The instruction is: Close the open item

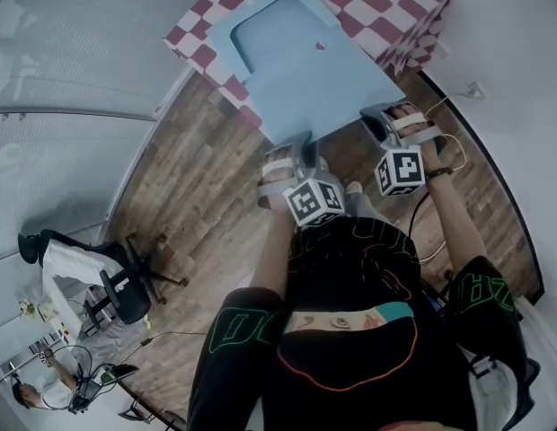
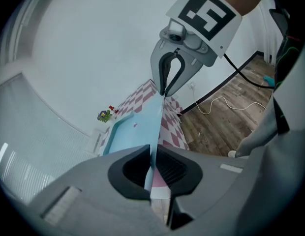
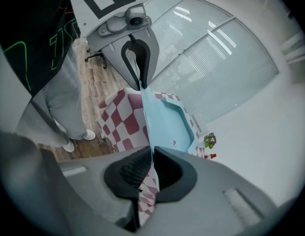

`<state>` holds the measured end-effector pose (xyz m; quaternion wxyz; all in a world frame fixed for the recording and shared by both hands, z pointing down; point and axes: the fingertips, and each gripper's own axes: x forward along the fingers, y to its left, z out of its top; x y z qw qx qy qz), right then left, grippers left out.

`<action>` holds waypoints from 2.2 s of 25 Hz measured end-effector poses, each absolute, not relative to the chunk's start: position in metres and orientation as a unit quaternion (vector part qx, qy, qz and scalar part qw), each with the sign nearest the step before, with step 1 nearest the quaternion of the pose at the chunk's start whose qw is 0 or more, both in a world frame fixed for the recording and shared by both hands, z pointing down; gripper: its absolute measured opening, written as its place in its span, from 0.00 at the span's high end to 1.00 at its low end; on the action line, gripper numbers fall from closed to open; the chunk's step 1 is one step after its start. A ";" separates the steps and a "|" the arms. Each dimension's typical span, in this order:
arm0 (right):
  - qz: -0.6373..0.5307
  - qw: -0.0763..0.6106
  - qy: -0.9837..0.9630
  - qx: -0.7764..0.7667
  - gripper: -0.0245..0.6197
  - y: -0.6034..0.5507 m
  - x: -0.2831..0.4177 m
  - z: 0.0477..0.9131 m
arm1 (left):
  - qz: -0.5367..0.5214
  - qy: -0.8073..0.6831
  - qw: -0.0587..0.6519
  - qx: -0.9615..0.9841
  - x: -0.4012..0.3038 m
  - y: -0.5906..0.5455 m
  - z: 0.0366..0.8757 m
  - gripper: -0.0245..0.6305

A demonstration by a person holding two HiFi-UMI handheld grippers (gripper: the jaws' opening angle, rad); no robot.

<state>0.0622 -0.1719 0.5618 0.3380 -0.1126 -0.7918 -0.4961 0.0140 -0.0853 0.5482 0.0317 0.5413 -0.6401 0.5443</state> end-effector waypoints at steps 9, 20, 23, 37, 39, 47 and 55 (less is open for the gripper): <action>-0.513 0.300 -0.796 -0.115 0.94 -0.174 0.043 0.520 | 0.524 -0.667 0.015 0.529 -0.006 -0.086 0.514 0.91; -0.519 0.261 -0.807 -0.104 0.94 -0.189 0.009 0.477 | 0.504 -0.691 -0.005 0.518 -0.040 -0.099 0.473 0.92; -0.527 0.256 -0.804 -0.106 0.94 -0.194 -0.002 0.466 | 0.505 -0.694 -0.016 0.514 -0.050 -0.105 0.465 0.92; -0.554 0.223 -0.792 -0.130 0.93 -0.225 -0.082 0.429 | 0.514 -0.702 -0.031 0.492 -0.122 -0.133 0.433 0.90; -0.556 0.218 -0.791 -0.132 0.92 -0.230 -0.095 0.427 | 0.513 -0.707 -0.029 0.486 -0.136 -0.138 0.430 0.90; -0.552 0.204 -0.796 -0.145 0.91 -0.251 -0.148 0.419 | 0.510 -0.714 -0.002 0.480 -0.189 -0.159 0.425 0.88; -0.551 0.206 -0.791 -0.170 0.91 -0.273 -0.203 0.427 | 0.513 -0.714 0.018 0.476 -0.241 -0.179 0.431 0.87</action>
